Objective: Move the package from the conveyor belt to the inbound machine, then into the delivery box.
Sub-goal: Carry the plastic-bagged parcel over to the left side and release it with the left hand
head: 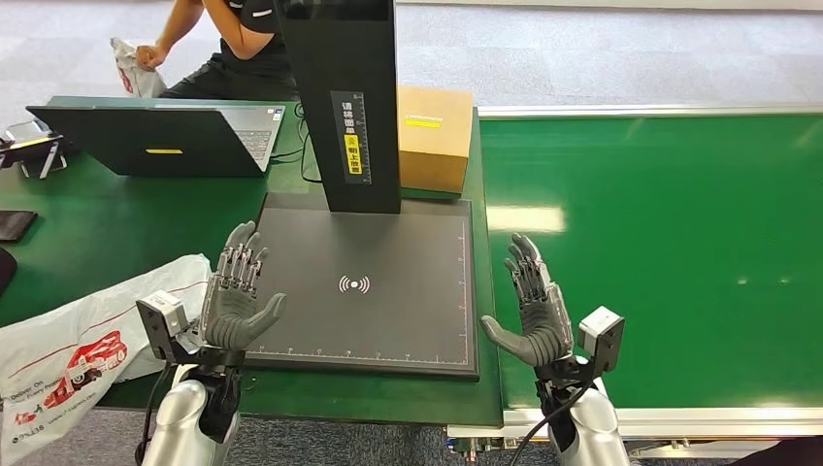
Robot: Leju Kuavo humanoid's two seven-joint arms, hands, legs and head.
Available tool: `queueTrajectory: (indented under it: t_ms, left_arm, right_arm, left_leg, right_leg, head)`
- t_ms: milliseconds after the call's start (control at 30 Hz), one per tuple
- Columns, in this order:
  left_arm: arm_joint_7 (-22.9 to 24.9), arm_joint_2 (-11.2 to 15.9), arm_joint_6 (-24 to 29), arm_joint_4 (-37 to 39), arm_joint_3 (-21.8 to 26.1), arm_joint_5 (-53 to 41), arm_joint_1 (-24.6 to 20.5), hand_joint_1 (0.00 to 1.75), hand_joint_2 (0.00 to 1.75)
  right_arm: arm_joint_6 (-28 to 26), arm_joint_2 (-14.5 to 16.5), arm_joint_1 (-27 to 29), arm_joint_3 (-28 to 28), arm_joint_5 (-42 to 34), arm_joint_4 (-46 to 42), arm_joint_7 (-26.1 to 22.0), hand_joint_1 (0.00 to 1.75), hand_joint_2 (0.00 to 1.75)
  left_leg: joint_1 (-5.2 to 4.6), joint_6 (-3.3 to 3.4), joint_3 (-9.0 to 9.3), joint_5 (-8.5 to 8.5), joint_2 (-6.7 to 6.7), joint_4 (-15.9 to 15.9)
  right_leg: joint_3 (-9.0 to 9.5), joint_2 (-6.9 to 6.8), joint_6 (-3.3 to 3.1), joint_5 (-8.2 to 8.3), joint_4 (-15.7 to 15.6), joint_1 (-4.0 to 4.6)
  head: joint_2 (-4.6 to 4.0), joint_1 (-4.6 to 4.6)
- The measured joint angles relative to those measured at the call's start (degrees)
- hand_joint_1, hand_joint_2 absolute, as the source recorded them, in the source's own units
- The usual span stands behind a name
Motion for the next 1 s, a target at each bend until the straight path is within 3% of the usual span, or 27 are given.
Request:
queueTrajectory:
  t_ms: [633,1000]
  left_arm:
    - [0.4,-0.1,2.2,0.0,0.1,-1.1,0.0,0.0,1.75]
    - [-0.4,-0.1,4.4,0.0,0.1,-2.3,0.0,0.0,1.75]
  right_arm:
    - [-8.7,0.4,-1.1,0.9,5.8,-1.1,-2.2,0.0,1.75]
    - [-9.2,0.4,-1.5,1.7,7.6,-1.1,-3.5,0.0,1.75]
  left_leg:
    - [0.0,0.0,0.0,0.0,0.0,0.0]
    - [0.0,0.0,0.0,0.0,0.0,0.0]
  right_leg:
    - [0.0,0.0,0.0,0.0,0.0,0.0]
    - [0.0,0.0,0.0,0.0,0.0,0.0]
  head:
    - [0.0,0.01]
    - [0.0,0.01]
